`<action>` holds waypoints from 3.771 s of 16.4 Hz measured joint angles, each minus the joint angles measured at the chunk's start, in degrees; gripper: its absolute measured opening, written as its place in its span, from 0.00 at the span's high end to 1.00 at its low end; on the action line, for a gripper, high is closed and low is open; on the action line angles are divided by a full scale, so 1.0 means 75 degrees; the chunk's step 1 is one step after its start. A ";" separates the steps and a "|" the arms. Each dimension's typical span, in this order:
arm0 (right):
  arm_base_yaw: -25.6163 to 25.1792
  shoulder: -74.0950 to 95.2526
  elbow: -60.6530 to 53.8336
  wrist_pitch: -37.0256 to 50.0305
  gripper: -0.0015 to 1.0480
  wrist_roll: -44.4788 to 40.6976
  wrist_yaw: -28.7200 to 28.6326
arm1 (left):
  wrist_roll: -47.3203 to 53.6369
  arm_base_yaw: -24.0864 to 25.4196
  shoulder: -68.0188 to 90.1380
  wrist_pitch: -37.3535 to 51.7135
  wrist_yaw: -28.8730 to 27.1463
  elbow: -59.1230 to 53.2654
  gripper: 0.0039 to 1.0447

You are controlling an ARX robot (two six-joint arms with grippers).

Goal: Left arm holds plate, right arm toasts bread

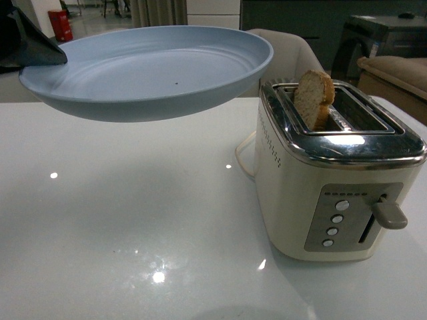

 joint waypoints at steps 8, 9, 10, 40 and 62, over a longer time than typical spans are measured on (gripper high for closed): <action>-0.1810 -0.4150 -0.3331 0.1093 0.31 -0.1411 -0.1542 | 0.0000 0.0000 0.0000 0.0000 0.0003 0.0000 0.98; -0.2162 -0.4272 -0.3593 0.1131 0.38 -0.1411 -0.1920 | 0.0000 0.0000 0.0000 0.0000 0.0000 0.0000 0.98; -0.2340 -0.4360 -0.3853 0.1137 0.47 -0.1405 -0.2020 | 0.0000 0.0000 -0.0003 0.0003 0.0003 0.0000 0.98; -0.2296 -0.8536 -0.5718 -0.1119 0.98 -0.1373 -0.2177 | 0.0000 0.0000 -0.0009 0.0000 0.0023 0.0000 0.98; -0.2296 -0.8536 -0.5718 -0.1119 0.06 -0.1373 -0.2177 | 0.0373 -0.0067 -0.0023 0.1215 -0.1148 -0.0332 0.98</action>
